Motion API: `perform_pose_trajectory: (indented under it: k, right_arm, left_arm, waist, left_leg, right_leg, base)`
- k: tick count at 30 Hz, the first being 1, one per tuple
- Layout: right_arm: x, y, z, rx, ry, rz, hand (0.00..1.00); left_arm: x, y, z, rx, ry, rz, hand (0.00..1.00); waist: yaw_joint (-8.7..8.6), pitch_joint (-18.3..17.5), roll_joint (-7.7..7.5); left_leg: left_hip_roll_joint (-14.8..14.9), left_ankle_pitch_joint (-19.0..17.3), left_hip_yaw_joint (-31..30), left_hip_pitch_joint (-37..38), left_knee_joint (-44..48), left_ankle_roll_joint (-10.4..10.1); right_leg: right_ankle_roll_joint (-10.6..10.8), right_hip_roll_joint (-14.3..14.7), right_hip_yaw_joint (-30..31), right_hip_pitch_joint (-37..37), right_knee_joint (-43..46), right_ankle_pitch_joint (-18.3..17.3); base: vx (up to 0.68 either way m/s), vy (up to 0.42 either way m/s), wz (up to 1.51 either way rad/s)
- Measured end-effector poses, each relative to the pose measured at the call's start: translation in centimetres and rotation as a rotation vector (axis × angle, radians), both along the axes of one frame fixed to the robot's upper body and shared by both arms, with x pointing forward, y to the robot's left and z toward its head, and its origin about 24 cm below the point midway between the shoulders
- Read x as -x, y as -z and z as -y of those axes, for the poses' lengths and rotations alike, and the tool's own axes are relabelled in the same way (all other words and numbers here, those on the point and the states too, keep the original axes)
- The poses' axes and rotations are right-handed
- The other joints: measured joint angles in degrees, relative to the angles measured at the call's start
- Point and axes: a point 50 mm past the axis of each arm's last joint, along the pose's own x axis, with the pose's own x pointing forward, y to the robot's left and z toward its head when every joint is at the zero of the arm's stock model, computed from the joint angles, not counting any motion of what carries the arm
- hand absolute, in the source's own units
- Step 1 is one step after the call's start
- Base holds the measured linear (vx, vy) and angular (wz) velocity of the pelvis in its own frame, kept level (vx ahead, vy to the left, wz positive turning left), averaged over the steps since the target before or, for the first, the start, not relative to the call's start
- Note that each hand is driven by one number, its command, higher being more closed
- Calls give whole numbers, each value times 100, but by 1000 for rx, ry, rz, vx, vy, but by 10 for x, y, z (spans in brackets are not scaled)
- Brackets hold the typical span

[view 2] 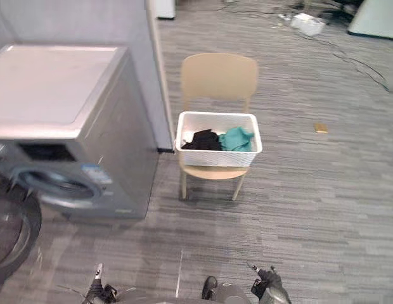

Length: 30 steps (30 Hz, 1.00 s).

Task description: Pick up the laundry basket with both hands and put the clothes into the washing machine.

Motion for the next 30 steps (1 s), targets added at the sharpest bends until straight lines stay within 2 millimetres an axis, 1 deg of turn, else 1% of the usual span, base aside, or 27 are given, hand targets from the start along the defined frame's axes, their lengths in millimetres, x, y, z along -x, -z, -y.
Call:
perform_pose_trajectory:
  k: [1,2,3,4,5,6,7,8,9,10,11,13,15,17,18,19,20,21,22,23,24,25,26,27,28,29,30]
  right_arm:
    - [0,-1,2,9,-5,-1,0]
    - [2,0,2,9,-6,-7,0]
    - [6,2,0,7,-12,-22,0]
    - [6,2,-2,7,-23,-31,0]
    - [6,2,-3,7,-30,-32,0]
    - [4,2,-6,1,-34,-27,0]
    - [3,3,-10,-6,-38,-24,0]
    - [3,3,-13,-13,-46,-23,0]
    - [-1,3,-20,-22,-68,-13,0]
    - [-9,2,-25,-23,-109,-3,0]
    - [-18,0,-30,-25,-148,14,0]
    - [-25,-3,-34,-27,-172,39,0]
    - [-26,-3,-33,-24,-173,46,0]
    - [-23,-2,-32,-28,-171,36,0]
    - [-18,0,-34,-34,-171,23,0]
    - [-11,2,-32,-33,-167,6,0]
    - [-1,5,-29,-28,-159,-25,0]
    - [3,6,-27,-25,-157,-35,0]
    - [6,6,-25,-21,-150,-40,0]
    - [2,3,-23,-17,-138,-21,0]
    - [-1,1,-23,-11,-136,-2,0]
    - [-5,-5,-21,-5,-114,42,0]
    - [-6,-7,-21,-1,-104,61,0]
    - [-7,-12,-19,17,-71,89,0]
    - [-8,-18,-16,39,-33,123,0]
    - [-10,-24,-15,55,-16,155,0]
    - [-11,-29,-13,74,-10,179,0]
  left_arm:
    - [7,2,6,23,-14,-17,0]
    - [14,4,10,35,-22,-32,0]
    - [28,7,16,56,-38,-64,0]
    - [37,8,20,71,-58,-85,0]
    - [39,9,21,77,-59,-90,0]
    - [46,10,25,86,-72,-105,0]
    - [47,10,25,89,-86,-106,0]
    - [49,9,22,86,-97,-107,0]
    - [50,9,22,83,-96,-110,0]
    - [46,9,20,77,-86,-102,0]
    - [45,9,20,77,-89,-101,0]
    - [47,10,22,85,-92,-108,0]
    - [43,9,22,82,-77,-100,0]
    - [38,9,23,81,-54,-93,0]
    - [31,7,16,57,0,-85,0]
    - [23,5,10,35,48,-74,0]
    - [9,3,10,21,101,-44,0]
    - [1,1,11,19,117,-24,0]
    - [-11,-2,14,12,143,13,0]
    - [-31,-7,16,-4,170,74,0]
    - [-39,-10,17,-8,181,100,0]
    - [-51,-14,20,-19,198,139,0]
    - [-55,-16,20,-25,199,154,0]
    - [-60,-19,19,-43,195,175,0]
    - [-59,-20,17,-55,191,181,0]
    - [-54,-19,16,-60,190,169,0]
    - [-49,-17,15,-61,191,154,0]
  waist:
    - [39,21,24]
    - [45,34,27]
    - [73,44,28]
    - [166,87,40]
    - [201,89,36]
    - [260,96,50]
    - [342,120,6]
    - [369,93,-87]
    - [404,-26,-139]
    - [381,-25,-140]
    - [470,-26,-134]
    - [477,-54,-160]
    - [479,-79,-167]
    - [469,-121,-126]
    - [430,-90,-231]
    - [391,-70,-271]
    - [281,-70,-274]
    - [254,-65,-254]
    - [207,-61,-242]
    - [131,-64,-231]
    - [129,-55,-222]
    - [124,-44,-203]
    - [121,-45,-196]
    - [73,-71,-224]
    - [20,-133,-349]
    - [5,-201,-461]
    - [6,-256,-571]
  left_leg:
    - [-393,-175,-165,-251,172,75]
    - [-580,-269,-234,-381,174,64]
    - [-928,-401,-395,-650,64,20]
    - [-1295,-444,-631,-876,-433,22]
    - [-1475,-442,-720,-950,-830,21]
    - [-1758,-387,-798,-1035,-1804,-24]
    - [-2008,103,-765,-1002,-2495,42]
    - [-2145,150,-729,-892,-2669,119]
    - [-2332,125,-700,-789,-2835,148]
    - [-2344,-39,-649,-896,-2584,428]
    - [-2341,-204,-571,-908,-2336,670]
    - [-2448,-349,-472,-693,-2277,755]
    - [-2606,-369,-474,-465,-2442,753]
    - [-2659,-562,-471,-40,-2900,733]
    - [-2750,-613,-436,189,-3045,732]
    - [-2792,-653,-466,350,-3040,762]
    - [-2826,-663,-573,647,-3090,774]
    - [-2819,-662,-606,749,-3136,774]
    - [-2799,-661,-651,880,-3249,772]
    - [-2743,-675,-663,997,-3379,741]
    - [-2697,-685,-668,1032,-3374,696]
    - [-2585,-725,-698,1069,-3359,584]
    - [-2531,-735,-726,1086,-3351,548]
    - [-2449,-761,-828,1095,-3330,408]
    - [-2428,-833,-967,1065,-3305,259]
    - [-2433,-898,-1027,1081,-3283,142]
    - [-2423,-947,-1076,1100,-3245,54]
  right_leg:
    - [-7,2,211,125,-106,5]
    - [17,2,287,198,-146,-10]
    - [64,-2,443,335,-209,-42]
    - [107,-21,578,469,-258,-64]
    - [150,-53,623,509,-271,-87]
    - [260,-120,675,627,-306,-154]
    - [400,-258,752,751,-355,-247]
    - [440,-362,801,822,-415,-246]
    - [486,-486,848,870,-541,-226]
    - [635,-529,957,888,-664,-110]
    - [670,-579,1114,997,-679,-87]
    - [715,-722,1256,1087,-535,-62]
    - [721,-820,1339,980,-70,-66]
    - [941,-858,1525,423,1341,-171]
    - [1262,-965,1607,-120,2681,-121]
    - [1497,-1053,1634,-477,3613,31]
    - [1477,-1154,1453,-857,4630,38]
    - [1391,-1224,1319,-985,4837,-10]
    - [1229,-1404,1045,-1176,4917,-101]
    - [1070,-1741,597,-1424,4489,-187]
    - [1033,-1831,469,-1476,4130,-204]
    - [1027,-1879,339,-1519,3280,-200]
    - [1063,-1844,356,-1478,2770,-171]
    - [1111,-1713,424,-1296,1644,114]
    - [1226,-1695,472,-1123,951,742]
    - [1201,-1716,435,-1054,769,1175]
    - [1212,-1714,349,-972,690,1127]
  base:
    - [204,69,-101]
    - [241,87,-82]
    - [282,115,-73]
    - [298,131,-74]
    - [324,161,-56]
    - [346,188,-35]
    - [428,247,-25]
    - [405,216,-5]
    - [429,220,11]
    - [449,240,1]
    - [429,251,-13]
    - [384,231,-19]
    - [307,167,-15]
    - [258,142,-30]
    - [213,99,-12]
    - [256,51,26]
    - [253,33,40]
    - [231,5,41]
    - [139,-12,23]
    - [138,-22,14]
    - [148,-63,3]
    - [126,-92,-5]
    - [159,-179,11]
    - [156,-254,38]
    - [206,-376,52]
    - [193,-366,44]
    - [216,-398,14]
